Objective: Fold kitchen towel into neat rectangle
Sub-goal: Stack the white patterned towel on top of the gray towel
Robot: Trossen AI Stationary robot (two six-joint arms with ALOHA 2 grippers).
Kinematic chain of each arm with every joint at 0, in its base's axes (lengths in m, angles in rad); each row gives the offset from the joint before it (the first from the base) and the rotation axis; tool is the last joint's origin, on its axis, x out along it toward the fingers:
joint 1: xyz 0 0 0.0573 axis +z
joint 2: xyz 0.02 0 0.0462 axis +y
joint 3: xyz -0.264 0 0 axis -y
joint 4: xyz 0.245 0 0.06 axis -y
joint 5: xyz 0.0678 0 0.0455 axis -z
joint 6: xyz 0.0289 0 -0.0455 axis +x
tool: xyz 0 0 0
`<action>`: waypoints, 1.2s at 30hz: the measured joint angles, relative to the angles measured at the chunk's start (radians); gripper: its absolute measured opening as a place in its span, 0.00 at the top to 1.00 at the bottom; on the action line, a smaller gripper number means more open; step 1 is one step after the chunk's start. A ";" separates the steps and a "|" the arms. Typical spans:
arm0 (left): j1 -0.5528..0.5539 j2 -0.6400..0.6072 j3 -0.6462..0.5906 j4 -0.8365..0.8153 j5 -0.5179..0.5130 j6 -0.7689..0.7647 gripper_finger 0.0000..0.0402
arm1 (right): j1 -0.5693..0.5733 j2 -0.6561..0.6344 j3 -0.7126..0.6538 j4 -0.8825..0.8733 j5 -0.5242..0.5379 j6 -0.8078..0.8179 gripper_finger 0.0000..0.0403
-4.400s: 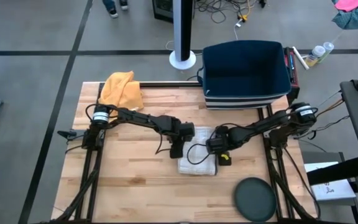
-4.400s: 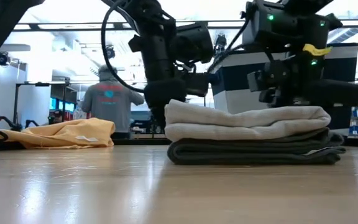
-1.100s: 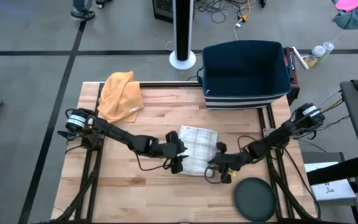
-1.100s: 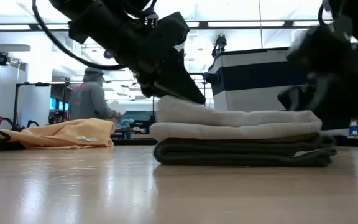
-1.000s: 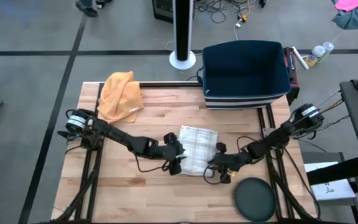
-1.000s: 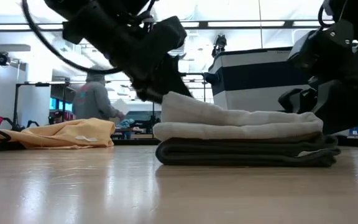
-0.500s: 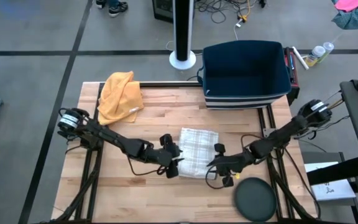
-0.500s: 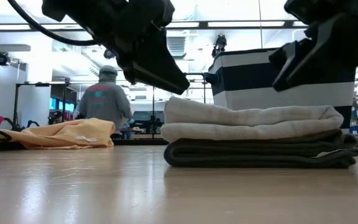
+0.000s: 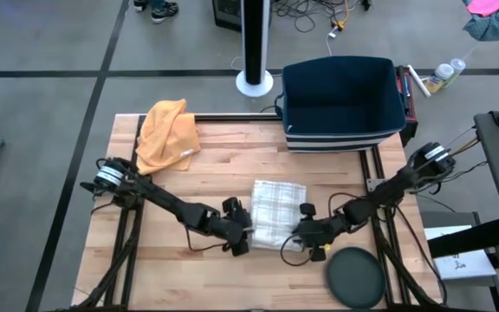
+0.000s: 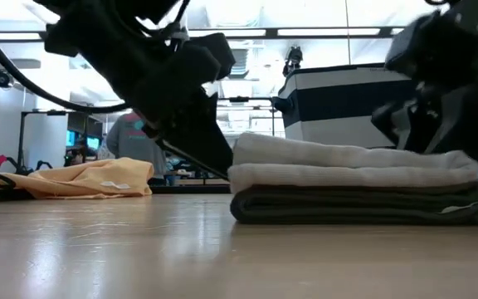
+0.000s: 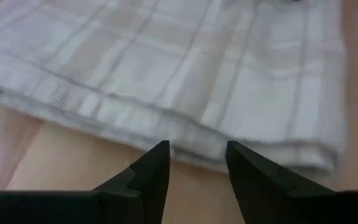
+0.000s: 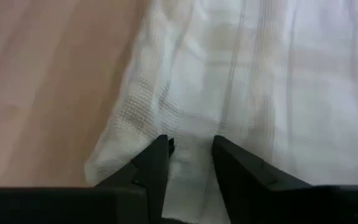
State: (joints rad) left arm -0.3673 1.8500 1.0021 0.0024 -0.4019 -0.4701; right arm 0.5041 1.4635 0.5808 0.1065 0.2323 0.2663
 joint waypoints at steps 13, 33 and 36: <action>0.072 -0.069 -0.098 -0.064 -0.026 0.017 0.62 | -0.146 0.023 0.158 -0.029 0.207 0.002 0.72; 0.316 -0.052 -0.256 0.383 0.137 0.184 0.62 | -0.421 0.378 0.560 -0.354 0.079 -0.166 0.70; 0.316 -0.051 -0.254 0.383 0.136 0.196 0.62 | -0.419 0.365 0.600 -0.406 0.079 -0.171 0.69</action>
State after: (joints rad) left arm -0.0513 1.7992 0.7479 0.3855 -0.2657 -0.2739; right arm 0.0853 1.8281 1.1810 -0.2998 0.3109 0.0950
